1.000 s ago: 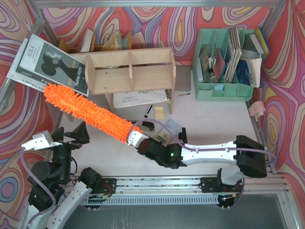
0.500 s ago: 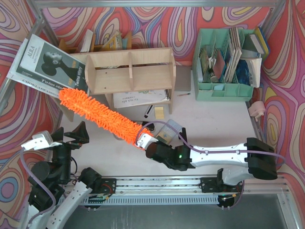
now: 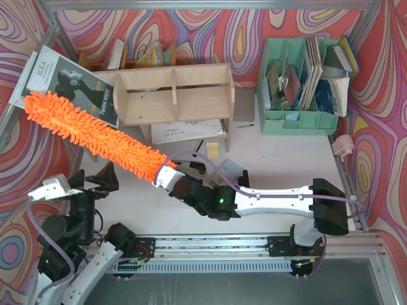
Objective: Dust the bookshelf with a duster
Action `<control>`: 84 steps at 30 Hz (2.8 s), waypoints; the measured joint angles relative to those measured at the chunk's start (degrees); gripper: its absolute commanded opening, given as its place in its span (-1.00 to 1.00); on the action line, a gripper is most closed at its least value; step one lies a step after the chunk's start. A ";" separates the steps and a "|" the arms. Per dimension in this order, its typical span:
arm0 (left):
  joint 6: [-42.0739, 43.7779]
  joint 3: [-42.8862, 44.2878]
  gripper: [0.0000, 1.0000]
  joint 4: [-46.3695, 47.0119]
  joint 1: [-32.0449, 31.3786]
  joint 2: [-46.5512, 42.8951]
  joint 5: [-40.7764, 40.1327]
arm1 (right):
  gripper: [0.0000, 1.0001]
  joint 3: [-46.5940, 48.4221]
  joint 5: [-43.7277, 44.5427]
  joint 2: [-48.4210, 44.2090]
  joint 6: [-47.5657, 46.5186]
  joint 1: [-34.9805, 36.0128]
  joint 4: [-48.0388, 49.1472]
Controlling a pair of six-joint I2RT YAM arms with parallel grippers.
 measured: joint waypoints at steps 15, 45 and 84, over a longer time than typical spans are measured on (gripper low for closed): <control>0.00 0.00 0.97 0.00 0.00 0.00 -0.22 | -1.00 -6.95 0.74 1.27 2.64 0.09 -0.87; 0.00 -0.02 0.97 0.00 0.00 0.44 -0.70 | -1.00 -6.69 1.70 -2.78 6.32 2.10 -4.15; 0.00 -0.11 0.97 0.00 0.00 0.52 -2.14 | -1.00 -17.62 2.73 -6.97 15.15 2.80 -10.29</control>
